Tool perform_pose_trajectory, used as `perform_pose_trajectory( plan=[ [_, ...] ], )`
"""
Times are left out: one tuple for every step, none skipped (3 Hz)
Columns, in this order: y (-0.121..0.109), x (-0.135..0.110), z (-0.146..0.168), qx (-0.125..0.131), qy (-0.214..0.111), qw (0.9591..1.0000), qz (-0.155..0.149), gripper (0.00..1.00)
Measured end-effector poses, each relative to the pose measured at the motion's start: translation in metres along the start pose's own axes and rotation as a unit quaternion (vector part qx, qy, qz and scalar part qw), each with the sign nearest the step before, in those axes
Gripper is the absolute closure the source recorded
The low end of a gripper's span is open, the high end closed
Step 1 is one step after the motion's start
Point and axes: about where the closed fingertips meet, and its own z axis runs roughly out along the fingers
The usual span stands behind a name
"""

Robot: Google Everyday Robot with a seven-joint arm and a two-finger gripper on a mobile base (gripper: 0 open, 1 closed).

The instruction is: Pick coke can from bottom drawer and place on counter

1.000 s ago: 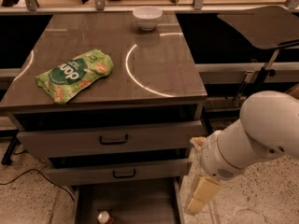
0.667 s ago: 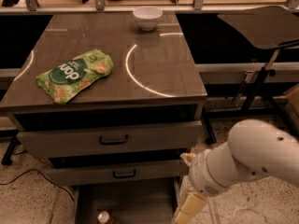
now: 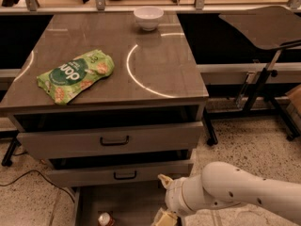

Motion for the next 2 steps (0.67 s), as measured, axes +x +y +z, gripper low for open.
perform_pose_trajectory(
  plan=[
    [0.001, 0.002, 0.004, -0.001, -0.002, 1.0, 0.003, 0.0],
    [0.012, 0.014, 0.032, -0.012, -0.014, 0.9997, 0.017, 0.0]
  ],
)
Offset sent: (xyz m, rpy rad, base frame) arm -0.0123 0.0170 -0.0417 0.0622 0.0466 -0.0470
